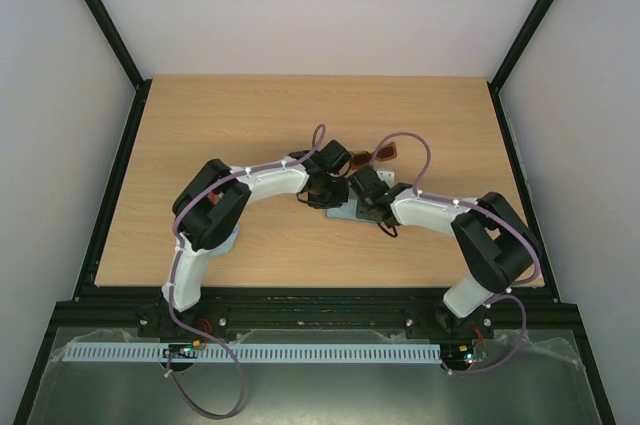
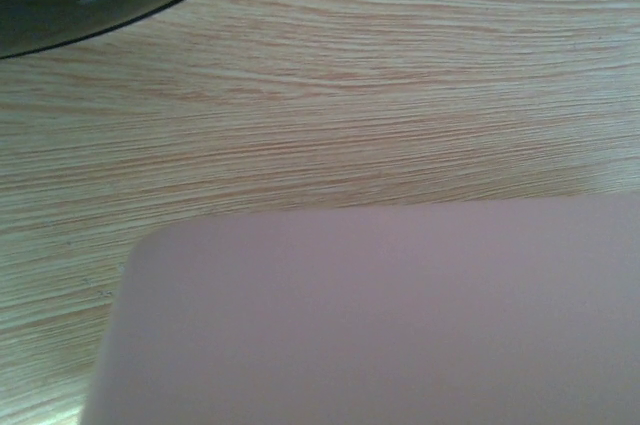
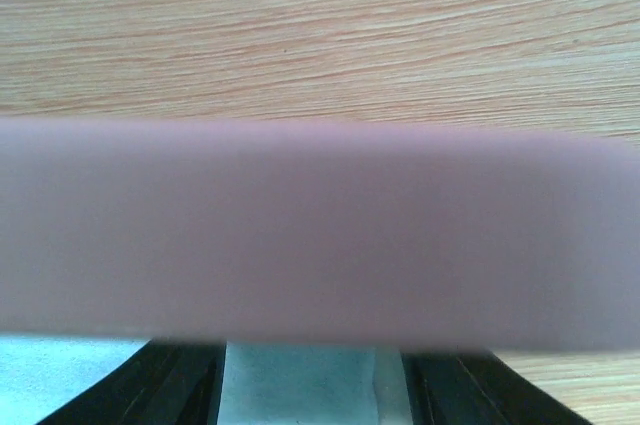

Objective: Organize the sunglasses
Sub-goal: Place the glasses cleaning cloth in the sunglasses case.

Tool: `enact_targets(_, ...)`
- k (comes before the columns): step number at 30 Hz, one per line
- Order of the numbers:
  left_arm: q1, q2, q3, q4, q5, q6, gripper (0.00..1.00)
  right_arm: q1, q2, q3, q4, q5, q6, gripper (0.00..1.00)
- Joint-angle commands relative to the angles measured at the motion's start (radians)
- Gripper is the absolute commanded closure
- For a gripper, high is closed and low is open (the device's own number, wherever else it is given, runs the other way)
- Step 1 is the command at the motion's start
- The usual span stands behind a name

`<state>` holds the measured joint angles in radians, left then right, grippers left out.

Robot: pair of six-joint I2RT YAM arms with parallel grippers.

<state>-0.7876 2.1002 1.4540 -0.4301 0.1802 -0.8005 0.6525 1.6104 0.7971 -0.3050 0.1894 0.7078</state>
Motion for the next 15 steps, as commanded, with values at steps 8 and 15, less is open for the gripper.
enact_targets(8,0.013,-0.116,-0.019,-0.044,0.057,0.012,0.77,-0.019,-0.212,0.003,-0.096,-0.048,0.003,0.5)
enact_targets(15,0.019,-0.261,-0.109,-0.05,0.0,0.009,0.7,-0.019,-0.3,-0.009,-0.087,-0.124,0.012,0.5)
